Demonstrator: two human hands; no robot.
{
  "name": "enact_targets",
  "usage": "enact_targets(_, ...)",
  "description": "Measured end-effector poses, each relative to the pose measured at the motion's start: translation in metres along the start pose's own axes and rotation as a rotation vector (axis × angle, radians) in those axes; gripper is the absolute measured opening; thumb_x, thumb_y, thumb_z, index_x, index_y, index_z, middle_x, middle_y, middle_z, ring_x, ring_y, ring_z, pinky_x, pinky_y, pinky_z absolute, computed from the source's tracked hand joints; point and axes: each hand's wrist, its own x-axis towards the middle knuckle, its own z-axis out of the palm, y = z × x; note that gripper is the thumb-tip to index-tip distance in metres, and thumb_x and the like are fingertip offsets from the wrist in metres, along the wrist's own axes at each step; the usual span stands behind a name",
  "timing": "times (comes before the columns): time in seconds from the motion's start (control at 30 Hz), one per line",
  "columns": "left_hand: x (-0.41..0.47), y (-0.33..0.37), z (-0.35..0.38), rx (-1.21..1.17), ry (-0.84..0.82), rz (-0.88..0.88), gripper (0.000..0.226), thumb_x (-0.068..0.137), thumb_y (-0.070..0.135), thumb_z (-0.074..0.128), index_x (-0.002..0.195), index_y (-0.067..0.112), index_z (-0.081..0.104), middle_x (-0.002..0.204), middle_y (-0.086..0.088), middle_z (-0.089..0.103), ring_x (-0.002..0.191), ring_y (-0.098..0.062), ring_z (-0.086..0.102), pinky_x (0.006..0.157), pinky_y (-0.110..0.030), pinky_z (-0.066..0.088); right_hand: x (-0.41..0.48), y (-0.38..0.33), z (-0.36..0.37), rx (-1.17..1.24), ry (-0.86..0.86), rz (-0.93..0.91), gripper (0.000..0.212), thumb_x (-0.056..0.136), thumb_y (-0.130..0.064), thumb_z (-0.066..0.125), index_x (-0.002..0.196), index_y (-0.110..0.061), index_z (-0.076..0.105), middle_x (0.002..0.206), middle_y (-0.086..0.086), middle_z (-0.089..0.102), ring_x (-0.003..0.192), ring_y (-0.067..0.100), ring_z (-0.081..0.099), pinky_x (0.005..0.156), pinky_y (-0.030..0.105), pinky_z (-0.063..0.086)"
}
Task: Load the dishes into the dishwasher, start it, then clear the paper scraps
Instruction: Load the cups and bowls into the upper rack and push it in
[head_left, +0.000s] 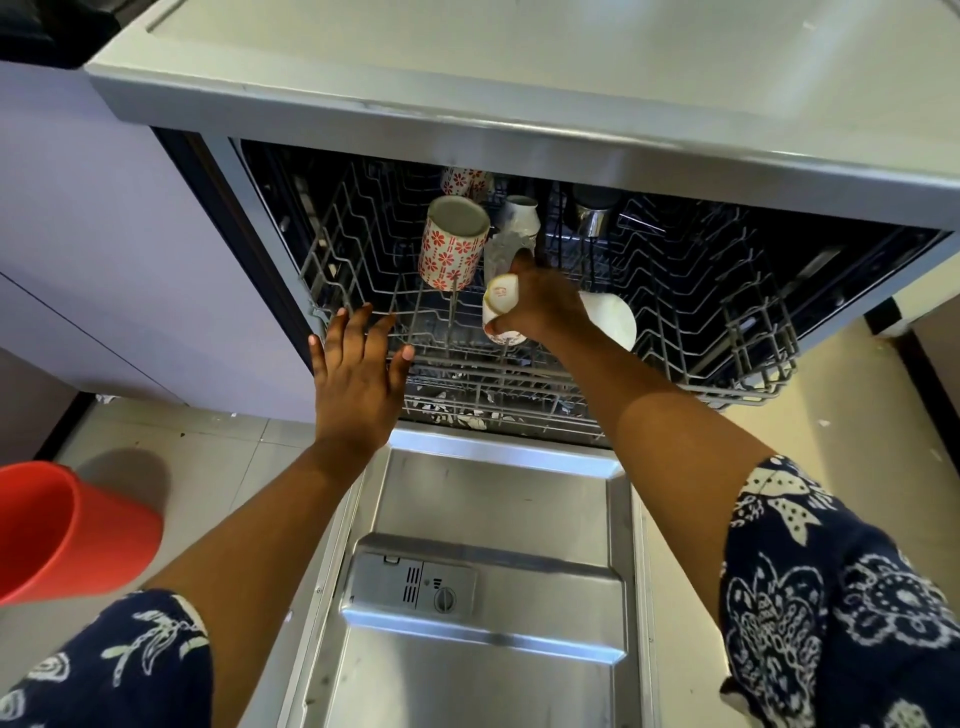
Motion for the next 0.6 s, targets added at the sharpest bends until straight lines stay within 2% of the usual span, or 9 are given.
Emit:
enact_targets(0.2, 0.000, -0.002, 0.002, 0.015, 0.007, -0.001, 0.061, 0.098, 0.054, 0.015, 0.139, 0.019, 0.042, 0.150, -0.009, 0.034, 0.144, -0.031, 0.019, 0.117, -0.051, 0.004, 0.004, 0.006, 0.005, 0.029, -0.020, 0.039, 0.076, 0.065, -0.032, 0.084, 0.124, -0.006, 0.043, 0.122, 0.015, 0.057, 0.110, 0.034, 0.054, 0.084, 0.035, 0.046)
enact_targets(0.33, 0.000, -0.003, 0.002, 0.023, -0.004, 0.009, 0.060, 0.098, 0.054, 0.015, 0.140, 0.019, 0.040, 0.152, -0.009, 0.032, 0.144, -0.031, 0.017, 0.116, -0.049, 0.001, 0.012, 0.008, -0.006, 0.116, 0.023, 0.066, 0.073, 0.065, -0.043, 0.081, 0.126, -0.015, 0.051, 0.126, 0.010, 0.057, 0.113, 0.028, 0.055, 0.089, 0.030, 0.045)
enact_targets(0.43, 0.000, -0.001, 0.001, 0.019, -0.004, 0.007, 0.060, 0.098, 0.054, 0.015, 0.141, 0.019, 0.039, 0.152, -0.009, 0.031, 0.144, -0.031, 0.016, 0.117, -0.050, 0.002, 0.016, 0.010, -0.011, 0.133, -0.018, 0.073, 0.073, 0.065, -0.044, 0.081, 0.127, -0.018, 0.052, 0.129, 0.007, 0.056, 0.115, 0.026, 0.053, 0.092, 0.029, 0.045)
enact_targets(0.6, -0.001, 0.000, 0.000, 0.014, -0.005, 0.006, 0.060, 0.098, 0.054, 0.015, 0.141, 0.020, 0.039, 0.152, -0.009, 0.032, 0.144, -0.031, 0.017, 0.116, -0.050, 0.002, 0.018, 0.011, -0.008, 0.071, -0.042, 0.086, 0.075, 0.066, -0.047, 0.079, 0.126, -0.015, 0.049, 0.129, 0.010, 0.053, 0.116, 0.028, 0.051, 0.086, 0.027, 0.040)
